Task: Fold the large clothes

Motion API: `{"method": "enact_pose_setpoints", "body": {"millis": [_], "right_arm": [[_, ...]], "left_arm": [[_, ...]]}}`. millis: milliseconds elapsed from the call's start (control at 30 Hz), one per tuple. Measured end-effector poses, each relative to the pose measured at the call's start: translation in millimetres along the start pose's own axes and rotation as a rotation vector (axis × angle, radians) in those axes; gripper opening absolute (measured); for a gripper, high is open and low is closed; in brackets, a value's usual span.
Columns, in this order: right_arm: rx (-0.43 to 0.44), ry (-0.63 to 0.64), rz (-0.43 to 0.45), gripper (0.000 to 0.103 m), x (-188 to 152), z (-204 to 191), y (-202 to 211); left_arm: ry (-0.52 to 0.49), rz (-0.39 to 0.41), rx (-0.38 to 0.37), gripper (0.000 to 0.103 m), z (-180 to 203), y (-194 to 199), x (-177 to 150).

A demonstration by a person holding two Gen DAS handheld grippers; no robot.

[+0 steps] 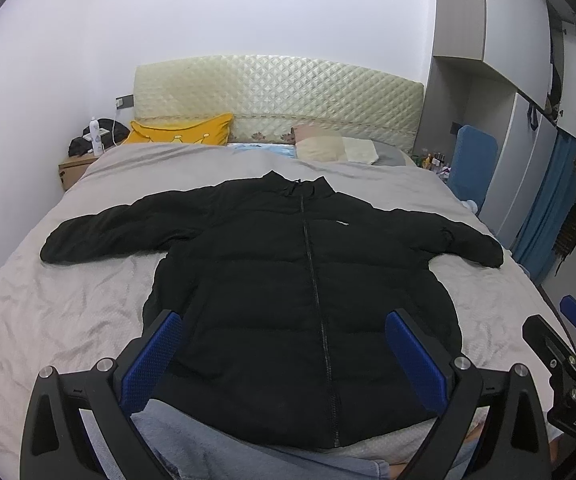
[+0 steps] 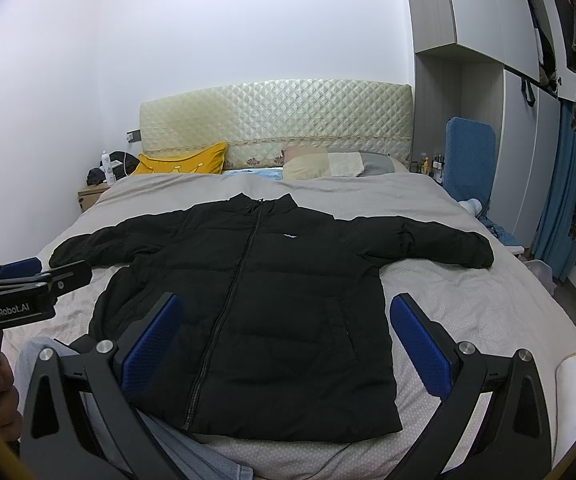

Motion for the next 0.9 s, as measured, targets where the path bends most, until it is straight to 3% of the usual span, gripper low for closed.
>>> {"method": "enact_pose_setpoints", "body": {"millis": [900], "right_arm": [[-0.013, -0.002, -0.009, 0.103, -1.2, -1.4, -4.7]], "left_arm": [[-0.041, 0.012, 0.024, 0.103, 5.3, -0.5, -1.1]]}}
Point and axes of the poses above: each gripper's, at about its wrist camera, not at the fingertips, and y roughly against the way its jaws point, z to its right, x to its top, the point moved 3 cm from there along -y, roughly the way its jaws point, and after that the axes turned 11 degrees about -y, right-handed, at the moved point
